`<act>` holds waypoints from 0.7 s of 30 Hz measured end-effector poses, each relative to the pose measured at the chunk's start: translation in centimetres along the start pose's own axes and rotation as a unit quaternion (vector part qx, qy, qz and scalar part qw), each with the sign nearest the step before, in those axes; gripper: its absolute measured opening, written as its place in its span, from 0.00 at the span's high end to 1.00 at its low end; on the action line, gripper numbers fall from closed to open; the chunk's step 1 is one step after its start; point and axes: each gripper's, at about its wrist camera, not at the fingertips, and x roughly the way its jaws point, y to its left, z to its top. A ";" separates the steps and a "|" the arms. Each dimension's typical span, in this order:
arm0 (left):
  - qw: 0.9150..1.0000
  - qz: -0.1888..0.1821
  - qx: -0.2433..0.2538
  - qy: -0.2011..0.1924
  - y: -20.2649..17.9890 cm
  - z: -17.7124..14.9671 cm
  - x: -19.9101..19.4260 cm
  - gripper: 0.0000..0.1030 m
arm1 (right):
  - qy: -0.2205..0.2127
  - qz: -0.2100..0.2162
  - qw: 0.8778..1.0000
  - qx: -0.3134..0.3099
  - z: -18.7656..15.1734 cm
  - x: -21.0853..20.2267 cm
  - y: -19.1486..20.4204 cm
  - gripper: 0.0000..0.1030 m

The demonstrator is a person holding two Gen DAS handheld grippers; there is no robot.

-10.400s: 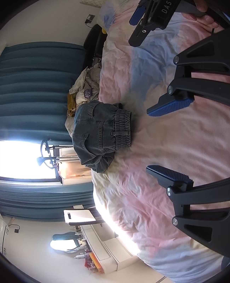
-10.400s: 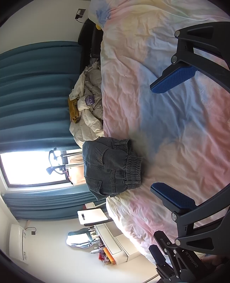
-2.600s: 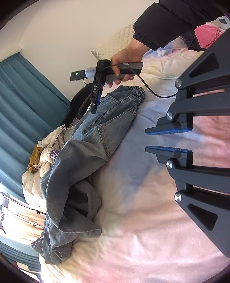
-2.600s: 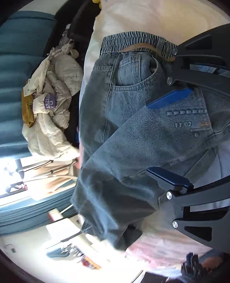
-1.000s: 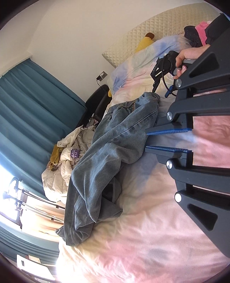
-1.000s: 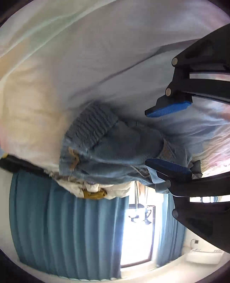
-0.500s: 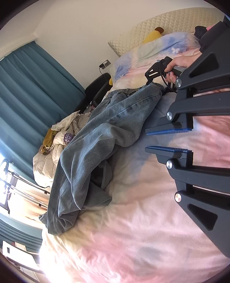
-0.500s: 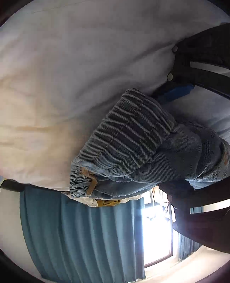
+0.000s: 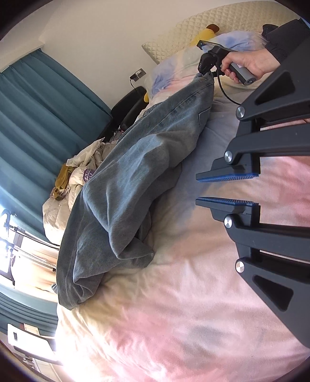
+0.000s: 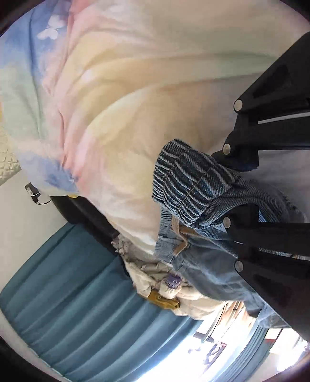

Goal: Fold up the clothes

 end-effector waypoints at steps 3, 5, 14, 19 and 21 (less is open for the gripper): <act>1.000 0.003 0.010 0.001 -0.2 0.5 -0.2 0.88 | 0.052 -0.018 0.998 -0.002 -0.3 2.1 -2.3 0.83; 1.000 0.009 0.022 0.004 -0.5 0.9 -0.5 0.88 | 0.082 -0.018 0.996 0.017 -0.9 2.9 -3.6 0.81; 0.998 0.052 0.015 0.026 0.8 2.6 -2.9 0.88 | 0.043 -0.021 0.999 -0.009 -1.2 -4.4 -2.0 0.54; 0.997 0.076 0.006 0.034 2.2 3.4 -4.0 0.88 | -0.062 0.023 0.993 -0.094 -1.6 -9.7 4.5 0.39; 0.996 0.081 0.009 0.035 2.6 3.7 -4.1 0.88 | -0.046 0.077 0.986 -0.142 -2.9 -9.9 8.4 0.36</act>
